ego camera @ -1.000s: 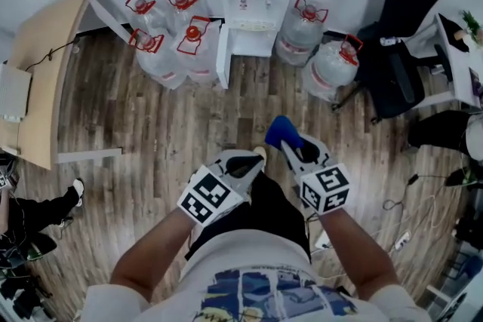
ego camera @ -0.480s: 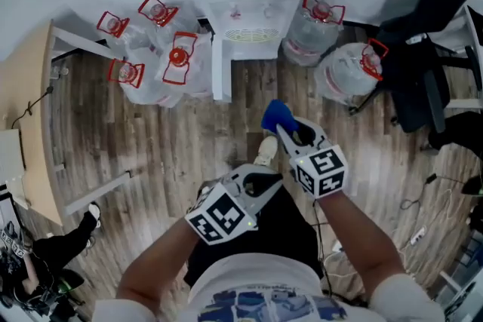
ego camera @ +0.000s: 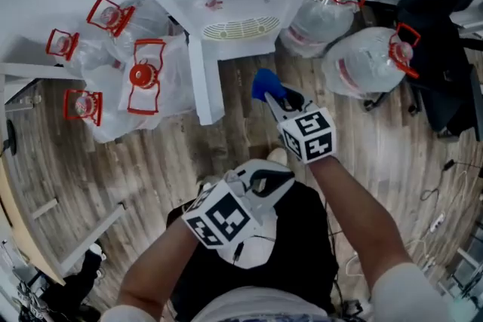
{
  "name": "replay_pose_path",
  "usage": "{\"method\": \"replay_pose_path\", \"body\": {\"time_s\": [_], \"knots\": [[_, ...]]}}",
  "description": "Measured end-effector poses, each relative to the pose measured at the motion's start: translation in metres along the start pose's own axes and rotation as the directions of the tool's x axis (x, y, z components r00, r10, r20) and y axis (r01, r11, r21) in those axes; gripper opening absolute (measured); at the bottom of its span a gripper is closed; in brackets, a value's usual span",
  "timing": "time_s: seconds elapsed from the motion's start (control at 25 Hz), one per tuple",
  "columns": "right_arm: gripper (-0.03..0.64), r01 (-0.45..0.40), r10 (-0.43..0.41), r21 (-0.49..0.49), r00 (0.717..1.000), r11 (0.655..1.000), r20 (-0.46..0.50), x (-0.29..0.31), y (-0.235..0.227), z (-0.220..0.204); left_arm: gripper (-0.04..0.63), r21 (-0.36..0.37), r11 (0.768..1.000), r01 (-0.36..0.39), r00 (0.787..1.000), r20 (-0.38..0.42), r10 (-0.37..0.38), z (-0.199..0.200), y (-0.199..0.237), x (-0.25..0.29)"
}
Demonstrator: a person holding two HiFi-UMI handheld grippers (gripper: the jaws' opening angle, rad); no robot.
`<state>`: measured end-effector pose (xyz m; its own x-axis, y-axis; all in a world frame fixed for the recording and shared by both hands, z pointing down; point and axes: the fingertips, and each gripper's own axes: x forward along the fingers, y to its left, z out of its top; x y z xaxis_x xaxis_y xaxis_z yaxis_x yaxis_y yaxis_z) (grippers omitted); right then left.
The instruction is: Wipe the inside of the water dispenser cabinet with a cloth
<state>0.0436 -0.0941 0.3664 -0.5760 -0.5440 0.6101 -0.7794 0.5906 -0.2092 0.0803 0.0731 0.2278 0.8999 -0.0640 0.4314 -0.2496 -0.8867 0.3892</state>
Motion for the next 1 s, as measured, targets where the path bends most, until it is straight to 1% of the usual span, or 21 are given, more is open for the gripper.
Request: {"method": "replay_pose_path", "body": {"time_s": [0.12,0.2,0.32,0.44,0.64,0.8,1.0], "knots": [[0.086,0.045,-0.045,0.020,0.999,0.999,-0.001,0.061,-0.026,-0.037,0.003,0.034,0.997,0.064,0.998,-0.007,-0.064,-0.042,0.026,0.024],[0.086,0.059,-0.059,0.017,0.998,0.998,0.000,0.100,-0.037,-0.058,0.003,0.045,0.995,0.086,0.996,-0.009,-0.086,-0.065,0.045,0.037],[0.086,0.087,-0.087,-0.004,0.996,0.996,-0.001,0.158,-0.060,-0.083,0.003,0.072,0.993,0.097,0.995,0.000,-0.098,-0.090,0.076,0.052],[0.086,0.125,-0.125,-0.010,0.992,0.992,-0.003,0.209,-0.084,-0.106,0.002,0.087,0.992,0.091,0.996,0.005,-0.092,-0.112,0.102,0.062],[0.086,0.178,-0.176,-0.037,0.984,0.983,0.032,0.277,-0.121,-0.121,0.003,0.108,0.991,0.080,0.996,0.040,-0.084,-0.140,0.136,0.073],[0.086,0.209,-0.207,-0.033,0.977,0.977,0.041,0.317,-0.150,-0.129,0.003,0.101,0.989,0.108,0.992,0.052,-0.113,-0.158,0.146,0.080],[0.086,0.250,-0.246,-0.048,0.967,0.967,0.064,0.350,-0.183,-0.131,0.003,0.073,0.986,0.152,0.985,0.073,-0.157,-0.168,0.157,0.089]]}}
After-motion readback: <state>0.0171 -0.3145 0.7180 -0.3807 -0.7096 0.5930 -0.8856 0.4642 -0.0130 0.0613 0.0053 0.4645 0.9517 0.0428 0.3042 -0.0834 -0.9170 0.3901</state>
